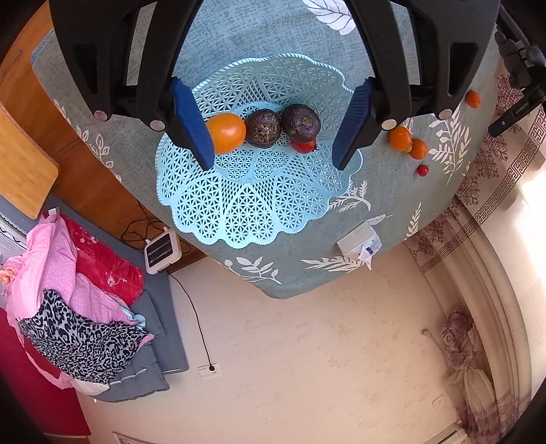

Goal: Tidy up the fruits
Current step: 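Withdraw both tools from the basket back toward the remaining fruits, then grasp the tangerine with the left tool while the right tool grasps an orange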

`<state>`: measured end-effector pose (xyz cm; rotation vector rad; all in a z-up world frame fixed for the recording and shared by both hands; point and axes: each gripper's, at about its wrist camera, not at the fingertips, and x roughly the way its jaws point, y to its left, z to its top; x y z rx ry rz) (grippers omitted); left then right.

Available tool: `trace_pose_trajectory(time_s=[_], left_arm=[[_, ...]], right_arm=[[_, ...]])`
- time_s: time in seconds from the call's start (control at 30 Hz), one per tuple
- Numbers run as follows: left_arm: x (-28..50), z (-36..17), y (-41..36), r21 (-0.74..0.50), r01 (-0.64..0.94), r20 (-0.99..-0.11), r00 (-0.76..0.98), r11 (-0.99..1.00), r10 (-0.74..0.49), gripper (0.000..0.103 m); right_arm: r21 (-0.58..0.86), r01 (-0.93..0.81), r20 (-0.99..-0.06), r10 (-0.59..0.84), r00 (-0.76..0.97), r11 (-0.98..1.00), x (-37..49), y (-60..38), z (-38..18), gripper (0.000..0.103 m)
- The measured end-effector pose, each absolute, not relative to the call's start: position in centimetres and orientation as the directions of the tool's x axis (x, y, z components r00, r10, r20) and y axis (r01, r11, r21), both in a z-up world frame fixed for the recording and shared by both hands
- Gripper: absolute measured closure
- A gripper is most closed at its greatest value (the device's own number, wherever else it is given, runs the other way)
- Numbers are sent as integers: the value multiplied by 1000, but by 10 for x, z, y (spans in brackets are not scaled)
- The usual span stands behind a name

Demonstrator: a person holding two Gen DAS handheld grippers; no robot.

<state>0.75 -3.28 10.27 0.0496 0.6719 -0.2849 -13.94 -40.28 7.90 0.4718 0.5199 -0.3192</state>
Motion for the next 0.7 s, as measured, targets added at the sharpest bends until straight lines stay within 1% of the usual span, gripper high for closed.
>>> trace_pose_trajectory(time_s=[0.3, 0.5, 0.7], left_arm=[[32, 77, 24, -62, 150, -673, 723, 987, -152, 22], [49, 57, 45, -77, 95, -715, 689, 992, -122, 22], [61, 36, 54, -60, 52, -748, 659, 997, -79, 32]], right_arm=[[328, 368, -555, -137, 820, 870, -127, -386, 83, 28], [316, 326, -566, -98, 818, 891, -113, -371, 87, 28], [308, 279, -571, -58, 819, 910, -97, -353, 92, 28]])
